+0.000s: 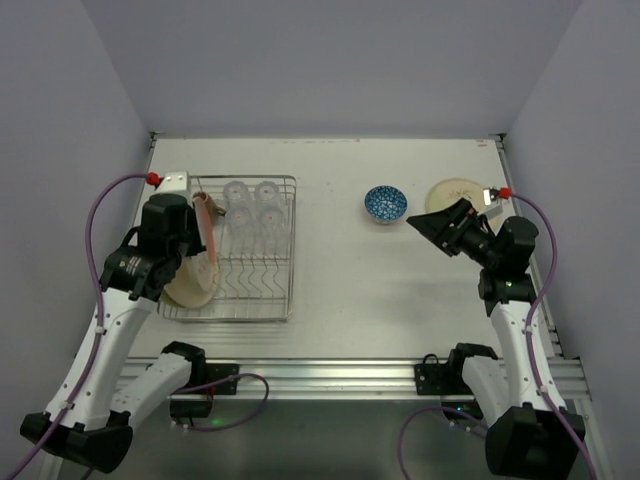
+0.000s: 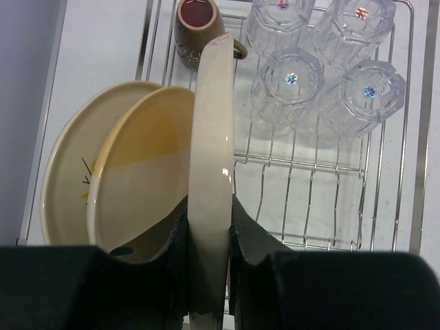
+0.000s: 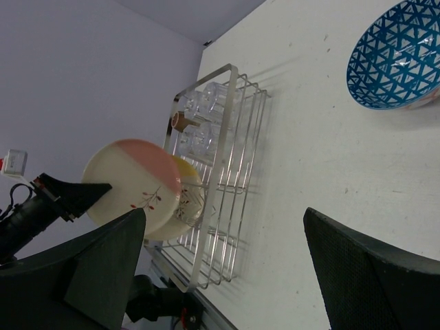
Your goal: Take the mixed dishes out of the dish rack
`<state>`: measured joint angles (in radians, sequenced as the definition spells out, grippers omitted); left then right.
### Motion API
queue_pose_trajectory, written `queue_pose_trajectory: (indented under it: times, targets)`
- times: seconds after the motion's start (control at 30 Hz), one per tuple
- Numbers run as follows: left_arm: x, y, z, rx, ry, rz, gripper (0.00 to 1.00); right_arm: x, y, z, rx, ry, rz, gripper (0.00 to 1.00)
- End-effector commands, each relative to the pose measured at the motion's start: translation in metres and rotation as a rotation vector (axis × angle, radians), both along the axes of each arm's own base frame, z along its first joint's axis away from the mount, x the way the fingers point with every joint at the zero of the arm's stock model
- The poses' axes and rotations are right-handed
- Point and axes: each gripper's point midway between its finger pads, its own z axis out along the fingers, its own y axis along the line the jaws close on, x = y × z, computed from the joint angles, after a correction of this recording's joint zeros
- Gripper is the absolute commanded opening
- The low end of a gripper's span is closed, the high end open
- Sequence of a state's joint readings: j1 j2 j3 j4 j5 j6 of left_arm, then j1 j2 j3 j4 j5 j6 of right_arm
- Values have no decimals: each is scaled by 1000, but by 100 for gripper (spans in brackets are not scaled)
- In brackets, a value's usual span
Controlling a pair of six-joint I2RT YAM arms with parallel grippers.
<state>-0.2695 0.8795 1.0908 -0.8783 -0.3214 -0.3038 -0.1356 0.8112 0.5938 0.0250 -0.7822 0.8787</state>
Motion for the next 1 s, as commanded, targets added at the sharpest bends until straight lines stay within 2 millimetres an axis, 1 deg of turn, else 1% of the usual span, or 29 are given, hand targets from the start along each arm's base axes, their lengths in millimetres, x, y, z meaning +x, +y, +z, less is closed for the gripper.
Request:
queue_pose_trajectory:
  times: [0.0,0.2,0.33,0.43,0.53,0.6,0.63,0.73,0.77,0.8,0.87,0.9,0.93,0.97]
  targets:
    - [17,-4,65,-86,-241,24,0,-3,5,8,16,-33,33,98]
    - [12,-6,80,-150,-298,39,0,-3,7,7,36,-31,42,98]
    - [4,-9,97,-230,-367,50,0,-4,8,7,47,-31,49,98]
    - [-1,-13,105,-288,-396,47,0,-4,9,8,50,-35,61,96]
    - [-5,-22,111,-358,-416,24,0,-4,11,9,62,-39,81,95]
    - [-7,-27,114,-395,-427,11,0,-6,17,14,70,-57,122,95]
    - [-9,-32,119,-434,-439,-7,0,-7,20,15,76,-54,139,95]
    - [-13,-38,124,-503,-454,-15,0,-10,34,18,83,-49,211,94]
    - [-15,-39,126,-524,-462,-16,0,-12,44,15,90,-30,246,94]
    - [-16,-41,124,-545,-461,-14,0,-11,49,19,95,-48,265,94]
    - [-21,-51,131,-633,-477,-42,0,-23,75,22,128,-34,362,93]
    - [-22,-56,128,-666,-471,-55,0,-23,84,23,140,-41,401,93]
    - [-27,-67,139,-743,-490,-106,0,-26,92,26,165,-25,431,93]
    - [-29,-75,142,-784,-490,-143,0,-33,105,29,180,-22,485,93]
